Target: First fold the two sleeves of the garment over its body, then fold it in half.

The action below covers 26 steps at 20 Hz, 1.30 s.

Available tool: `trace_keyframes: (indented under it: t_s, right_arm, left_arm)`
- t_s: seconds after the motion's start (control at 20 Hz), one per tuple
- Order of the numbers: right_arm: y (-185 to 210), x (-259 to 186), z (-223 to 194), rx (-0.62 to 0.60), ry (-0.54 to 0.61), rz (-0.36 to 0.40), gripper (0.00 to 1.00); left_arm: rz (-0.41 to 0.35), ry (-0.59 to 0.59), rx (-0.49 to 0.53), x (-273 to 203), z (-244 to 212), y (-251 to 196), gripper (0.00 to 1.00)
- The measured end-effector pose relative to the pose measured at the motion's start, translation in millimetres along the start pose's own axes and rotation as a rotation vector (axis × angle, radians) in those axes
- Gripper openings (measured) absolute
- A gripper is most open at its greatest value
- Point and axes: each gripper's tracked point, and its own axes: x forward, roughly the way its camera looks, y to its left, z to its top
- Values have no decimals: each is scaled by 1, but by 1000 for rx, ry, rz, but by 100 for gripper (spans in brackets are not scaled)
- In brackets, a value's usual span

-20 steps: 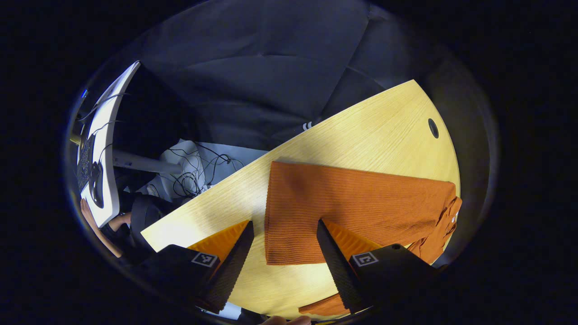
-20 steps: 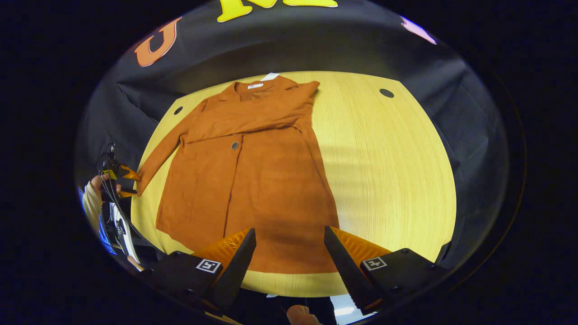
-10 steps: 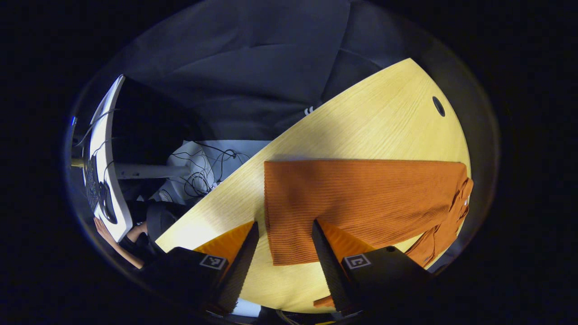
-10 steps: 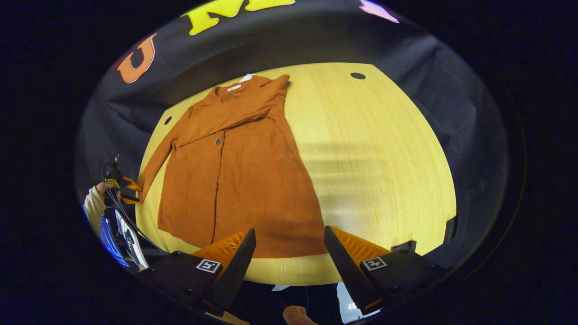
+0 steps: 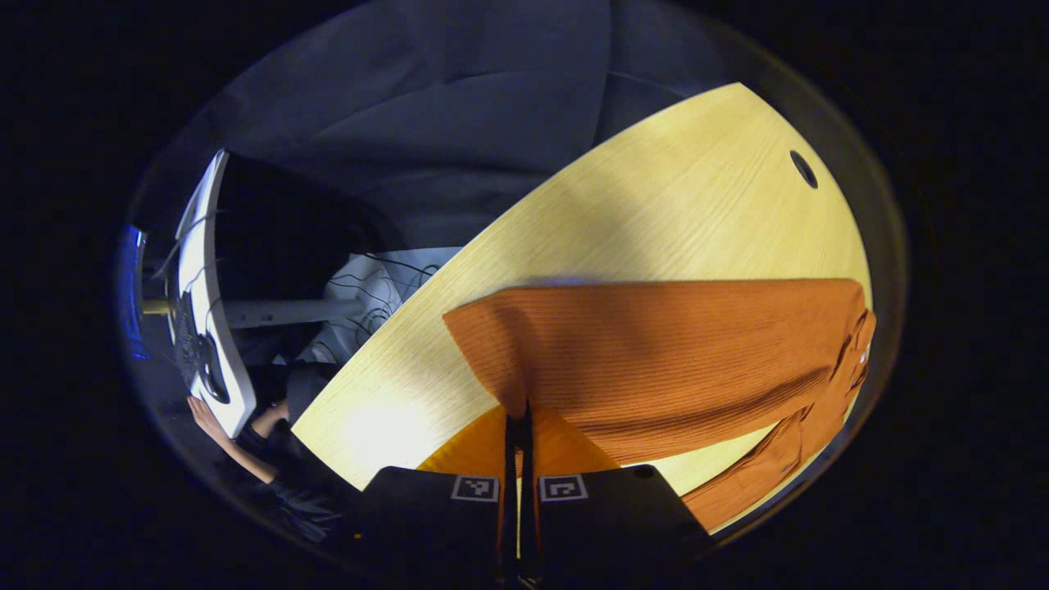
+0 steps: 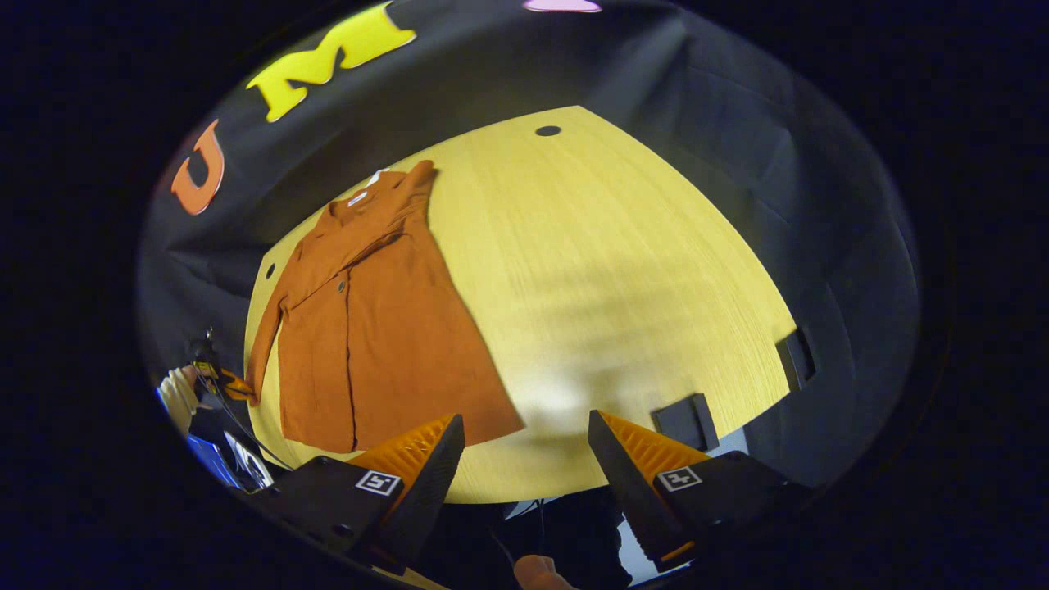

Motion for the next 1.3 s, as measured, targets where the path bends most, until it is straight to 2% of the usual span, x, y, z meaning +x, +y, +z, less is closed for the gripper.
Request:
trace_keyframes:
  t_s: [0.1, 0.3, 0.45, 0.6, 0.7, 0.75, 0.85, 0.95, 1.1, 1.3]
  right_arm:
    - [-18, -4, 5, 45, -19, -11, 96]
    - [-42, -7, 5, 94, -33, -17, 96]
    - [-53, -2, 6, 98, -48, -15, 96]
    - [-57, 3, 9, 105, -35, 11, 97]
    - [-59, 6, 13, 96, -34, 28, 94]
    - [-61, 6, 14, 87, -33, 34, 97]
    - [-63, 8, 21, 70, -40, 55, 97]
    - [-69, 9, 24, 56, -51, 72, 97]
    - [-81, 17, 26, 73, -33, 97, 97]
    - [-100, 27, 33, 98, -20, 113, 97]
  left_arm:
    - [6, -16, 23, -10, 1, -14, 3]
    - [-47, -60, 85, -47, 9, -62, 3]
    - [-85, -121, 142, -85, 20, -105, 3]
    - [-140, -147, 219, -120, 12, -153, 3]
    - [-138, -167, 290, -137, 7, -180, 0]
    - [-136, -176, 315, -145, 3, -193, 3]
    - [-140, -189, 351, -160, -11, -222, 3]
    - [-177, -206, 384, -174, -27, -261, 3]
    - [-166, -255, 449, -183, -43, -306, 3]
    - [-293, -250, 524, -178, -94, -393, 3]
